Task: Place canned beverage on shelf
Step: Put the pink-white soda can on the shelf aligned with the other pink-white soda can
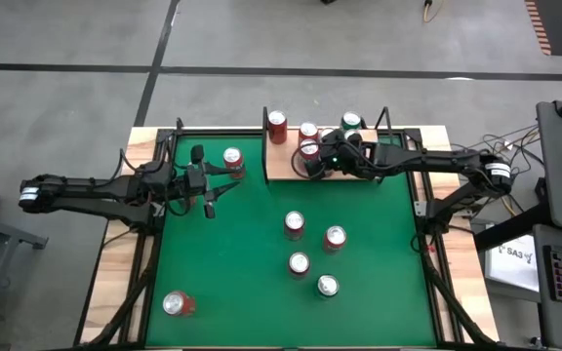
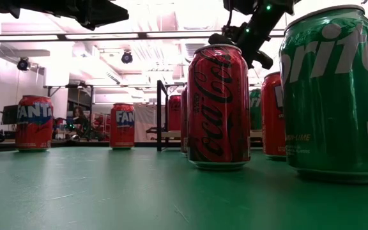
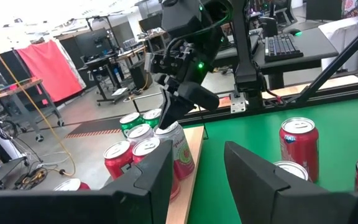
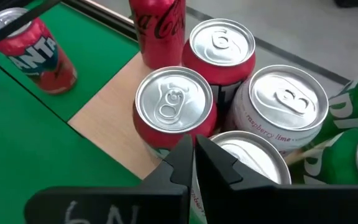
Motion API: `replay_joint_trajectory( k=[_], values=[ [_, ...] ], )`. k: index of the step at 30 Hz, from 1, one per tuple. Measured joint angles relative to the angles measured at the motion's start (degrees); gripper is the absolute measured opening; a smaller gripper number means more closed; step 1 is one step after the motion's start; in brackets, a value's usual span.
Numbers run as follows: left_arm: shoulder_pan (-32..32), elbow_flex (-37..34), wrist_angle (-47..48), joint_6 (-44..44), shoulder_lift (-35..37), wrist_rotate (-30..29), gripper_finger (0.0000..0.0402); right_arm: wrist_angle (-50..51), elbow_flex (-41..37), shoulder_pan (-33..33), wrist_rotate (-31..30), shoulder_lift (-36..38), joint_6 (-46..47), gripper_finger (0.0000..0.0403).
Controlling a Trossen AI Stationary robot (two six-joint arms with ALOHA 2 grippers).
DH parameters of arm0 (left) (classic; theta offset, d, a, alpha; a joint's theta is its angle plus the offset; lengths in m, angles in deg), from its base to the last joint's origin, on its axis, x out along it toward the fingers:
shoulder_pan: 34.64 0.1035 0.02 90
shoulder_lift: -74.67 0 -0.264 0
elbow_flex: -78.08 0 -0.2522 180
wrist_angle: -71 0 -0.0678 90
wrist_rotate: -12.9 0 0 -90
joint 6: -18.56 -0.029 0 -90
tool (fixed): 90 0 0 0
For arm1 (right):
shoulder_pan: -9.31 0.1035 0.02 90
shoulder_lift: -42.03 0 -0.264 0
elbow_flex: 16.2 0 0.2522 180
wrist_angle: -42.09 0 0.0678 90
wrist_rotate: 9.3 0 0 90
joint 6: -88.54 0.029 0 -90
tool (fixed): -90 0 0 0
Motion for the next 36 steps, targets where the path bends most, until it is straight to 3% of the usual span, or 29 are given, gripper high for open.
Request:
replay_joint_trajectory(
  k=[36],
  values=[
    [0.0,0.0,0.1,0.0,0.0,0.0,0.0128,8.8,-0.2,1.8,0.4,2.1,1.1,0.0009]
  ],
)
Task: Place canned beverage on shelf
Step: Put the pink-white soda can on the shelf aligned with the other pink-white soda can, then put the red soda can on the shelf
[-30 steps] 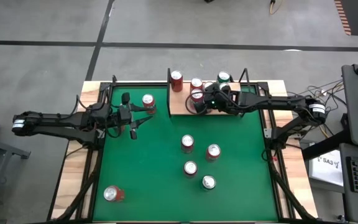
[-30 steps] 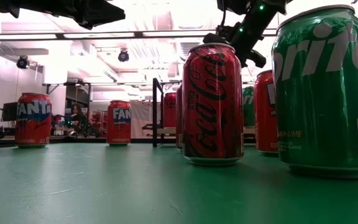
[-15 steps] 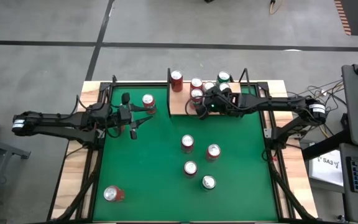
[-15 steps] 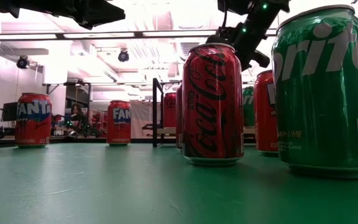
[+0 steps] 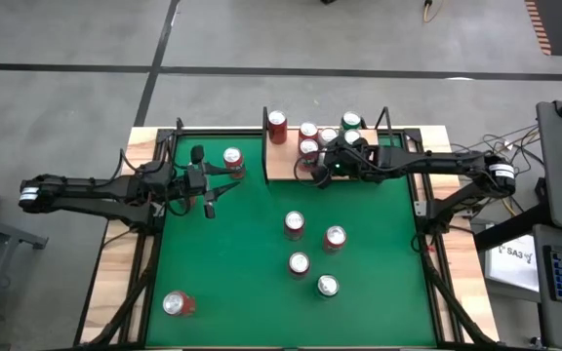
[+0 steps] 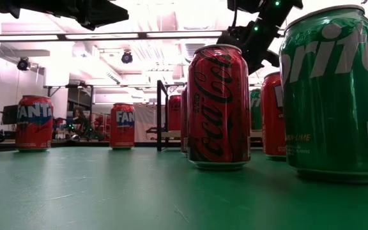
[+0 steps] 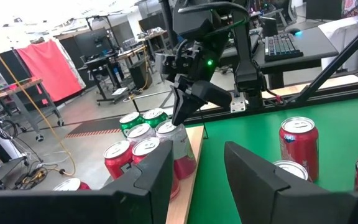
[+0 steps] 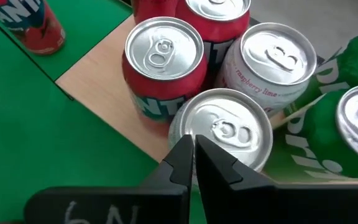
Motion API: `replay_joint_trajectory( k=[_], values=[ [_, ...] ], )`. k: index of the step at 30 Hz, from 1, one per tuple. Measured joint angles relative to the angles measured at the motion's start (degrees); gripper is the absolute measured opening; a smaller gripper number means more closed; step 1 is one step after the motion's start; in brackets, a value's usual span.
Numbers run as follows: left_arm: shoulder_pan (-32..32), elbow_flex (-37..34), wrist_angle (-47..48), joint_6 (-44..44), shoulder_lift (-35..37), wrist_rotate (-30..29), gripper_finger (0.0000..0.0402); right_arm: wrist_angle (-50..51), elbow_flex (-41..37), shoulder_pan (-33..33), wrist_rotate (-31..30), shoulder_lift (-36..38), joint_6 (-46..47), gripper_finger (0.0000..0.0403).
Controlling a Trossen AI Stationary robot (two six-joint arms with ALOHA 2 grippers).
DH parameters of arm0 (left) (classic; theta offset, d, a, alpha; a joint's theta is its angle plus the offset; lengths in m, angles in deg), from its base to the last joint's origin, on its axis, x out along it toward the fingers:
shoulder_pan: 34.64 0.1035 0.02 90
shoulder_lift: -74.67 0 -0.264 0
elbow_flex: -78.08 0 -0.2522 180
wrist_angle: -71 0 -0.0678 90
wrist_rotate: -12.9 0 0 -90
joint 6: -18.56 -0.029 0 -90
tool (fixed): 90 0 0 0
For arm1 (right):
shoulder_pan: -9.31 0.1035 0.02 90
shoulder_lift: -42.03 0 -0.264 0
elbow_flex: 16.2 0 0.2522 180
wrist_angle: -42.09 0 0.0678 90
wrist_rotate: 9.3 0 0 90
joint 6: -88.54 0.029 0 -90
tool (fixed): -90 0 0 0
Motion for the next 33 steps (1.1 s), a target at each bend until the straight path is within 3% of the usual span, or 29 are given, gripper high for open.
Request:
replay_joint_trajectory(
  k=[22,33],
  values=[
    [0.0,0.0,0.0,0.2,0.0,0.0,0.0128,-2.0,4.7,-1.5,-2.2,2.6,-3.5,0.0009],
    [0.0,0.0,-0.1,3.9,0.0,0.0,0.0128,-3.3,4.7,6.9,-5.0,4.7,-8.3,0.0009]
  ],
)
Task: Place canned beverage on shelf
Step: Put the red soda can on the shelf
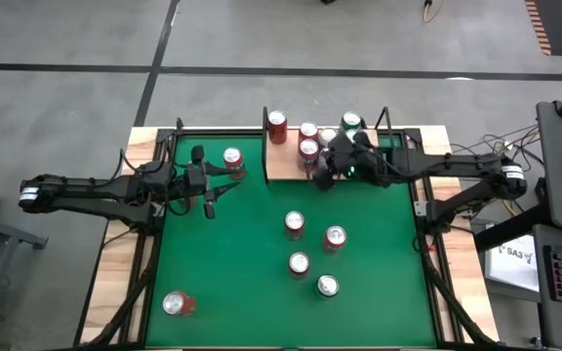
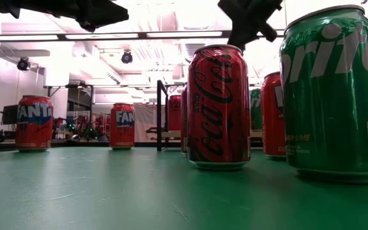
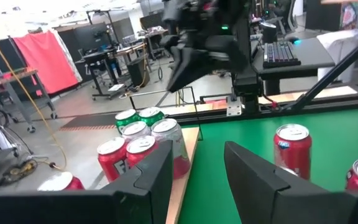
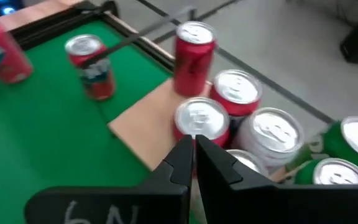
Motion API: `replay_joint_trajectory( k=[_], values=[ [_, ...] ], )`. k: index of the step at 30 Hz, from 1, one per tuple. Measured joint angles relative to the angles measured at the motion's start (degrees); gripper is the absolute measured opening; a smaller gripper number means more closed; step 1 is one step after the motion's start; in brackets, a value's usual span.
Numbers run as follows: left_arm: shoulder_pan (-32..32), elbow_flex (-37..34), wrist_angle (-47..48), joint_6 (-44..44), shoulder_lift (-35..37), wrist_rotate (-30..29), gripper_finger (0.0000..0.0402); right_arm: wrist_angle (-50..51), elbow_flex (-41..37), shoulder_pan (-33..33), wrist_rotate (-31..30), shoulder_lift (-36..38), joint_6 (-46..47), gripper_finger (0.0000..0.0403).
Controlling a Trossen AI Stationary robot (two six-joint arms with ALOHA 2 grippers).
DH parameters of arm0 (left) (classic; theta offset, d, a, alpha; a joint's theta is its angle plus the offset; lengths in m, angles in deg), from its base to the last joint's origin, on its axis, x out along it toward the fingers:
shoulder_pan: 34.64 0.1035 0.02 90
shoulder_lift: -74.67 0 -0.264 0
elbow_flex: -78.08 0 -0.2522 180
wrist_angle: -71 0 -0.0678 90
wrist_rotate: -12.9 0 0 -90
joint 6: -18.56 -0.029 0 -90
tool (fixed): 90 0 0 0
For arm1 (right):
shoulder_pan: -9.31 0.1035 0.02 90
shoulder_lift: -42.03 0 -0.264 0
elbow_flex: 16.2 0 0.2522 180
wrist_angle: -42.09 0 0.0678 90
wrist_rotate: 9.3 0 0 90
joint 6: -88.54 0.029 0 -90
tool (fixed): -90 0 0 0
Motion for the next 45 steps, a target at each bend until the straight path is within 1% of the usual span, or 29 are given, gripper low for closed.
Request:
replay_joint_trajectory(
  k=[6,11,16,19,25,32,39,41,45],
  values=[
    [-0.7,-0.5,0.9,8.9,0.0,0.0,0.0128,0.1,-0.3,8.9,-5.9,0.3,-0.4,0.0009],
    [-2.8,-1.0,0.4,15.0,-2.0,0.4,0.0128,0.1,-0.8,15.1,-6.3,0.3,-0.1,0.0009],
    [-5.2,-1.0,-4.9,19.2,-5.6,0.4,0.0128,0.0,-2.6,19.8,-6.4,0.3,0.5,0.0009],
    [-6.6,-1.0,-8.7,20.5,-7.6,0.4,0.0128,0.0,-4.5,21.6,-6.5,0.3,2.7,0.0009],
    [-8.6,-1.0,-13.3,21.7,-9.9,0.5,0.0128,0.0,-9.2,24.6,-6.4,0.3,8.6,0.0009],
    [-9.7,-1.0,-19.3,26.1,-12.5,0.4,0.0128,0.5,-14.0,27.9,-5.3,0.3,13.9,0.0009],
    [-11.1,-0.5,-25.5,27.8,-18.2,0.4,0.0128,0.6,-15.4,30.1,-6.0,0.4,12.3,0.0009],
    [-11.1,0.6,-25.7,27.9,-20.0,0.4,0.0128,0.4,-15.4,30.5,-7.8,0.4,10.6,0.0009],
    [-11.1,3.9,-25.9,27.2,-23.6,0.4,0.0128,0.0,-15.7,31.4,-13.5,0.8,6.5,0.0009]
  ],
)
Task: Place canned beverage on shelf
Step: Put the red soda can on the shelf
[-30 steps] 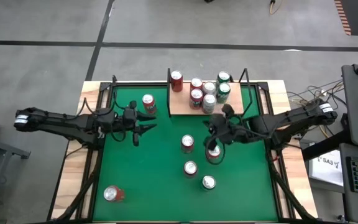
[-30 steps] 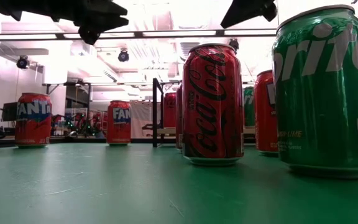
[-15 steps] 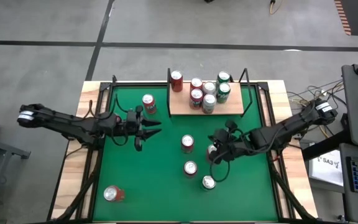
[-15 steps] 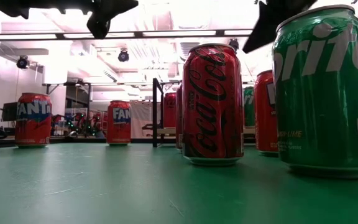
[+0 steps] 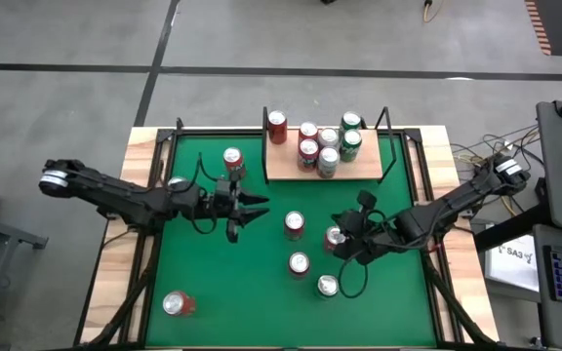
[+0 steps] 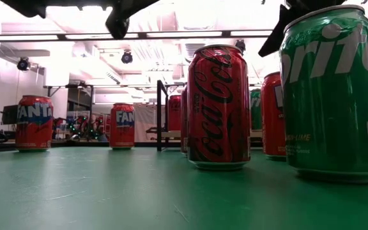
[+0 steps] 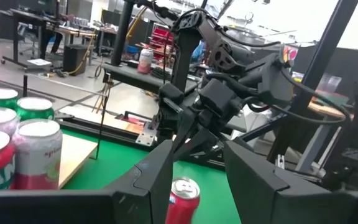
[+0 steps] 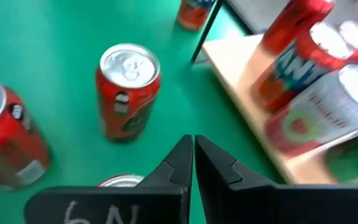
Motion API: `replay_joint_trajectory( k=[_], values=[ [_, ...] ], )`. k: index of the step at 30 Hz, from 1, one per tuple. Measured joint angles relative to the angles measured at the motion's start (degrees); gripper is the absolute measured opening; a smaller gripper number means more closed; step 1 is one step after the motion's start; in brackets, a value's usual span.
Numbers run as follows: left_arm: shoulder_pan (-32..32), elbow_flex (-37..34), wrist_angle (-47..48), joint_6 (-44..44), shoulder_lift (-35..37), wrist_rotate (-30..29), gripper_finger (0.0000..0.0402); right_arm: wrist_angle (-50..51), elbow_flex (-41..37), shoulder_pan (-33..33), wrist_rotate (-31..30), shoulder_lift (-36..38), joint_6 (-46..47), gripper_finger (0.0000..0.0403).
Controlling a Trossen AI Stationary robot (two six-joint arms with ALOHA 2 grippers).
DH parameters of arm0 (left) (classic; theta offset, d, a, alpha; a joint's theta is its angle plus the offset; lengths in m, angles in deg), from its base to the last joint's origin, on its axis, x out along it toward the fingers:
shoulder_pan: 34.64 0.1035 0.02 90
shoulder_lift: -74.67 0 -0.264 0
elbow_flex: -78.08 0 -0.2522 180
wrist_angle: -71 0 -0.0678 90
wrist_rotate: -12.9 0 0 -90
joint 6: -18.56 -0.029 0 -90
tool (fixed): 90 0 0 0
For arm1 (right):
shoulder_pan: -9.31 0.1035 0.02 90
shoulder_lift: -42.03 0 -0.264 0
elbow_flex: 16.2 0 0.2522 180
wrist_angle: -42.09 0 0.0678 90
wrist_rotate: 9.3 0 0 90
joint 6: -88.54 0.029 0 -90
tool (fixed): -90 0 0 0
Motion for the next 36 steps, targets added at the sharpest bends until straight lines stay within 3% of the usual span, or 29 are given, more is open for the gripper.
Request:
replay_joint_trajectory(
  k=[4,12,20,25,36],
  values=[
    [0.0,3.4,1.0,-3.6,-3.0,0.0,0.0128,-2.2,-0.5,0.0,-1.3,1.2,-2.4,0.0009],
    [0.9,8.3,4.9,-11.1,-7.4,-0.6,0.0128,-7.6,-0.7,0.0,-1.3,8.9,-16.7,0.0009],
    [2.9,11.8,9.6,-13.0,-10.5,-1.3,0.0128,-20.7,-5.1,0.0,-1.4,16.9,-30.0,0.0009],
    [3.0,13.3,20.0,-10.5,-9.6,-3.0,0.0128,-28.7,-8.2,0.0,-1.2,18.6,-39.3,0.0009],
    [3.0,24.7,55.6,-1.6,-7.9,-3.6,0.0128,-28.8,-8.4,0.0,0.3,19.5,-41.7,0.0009]
  ],
)
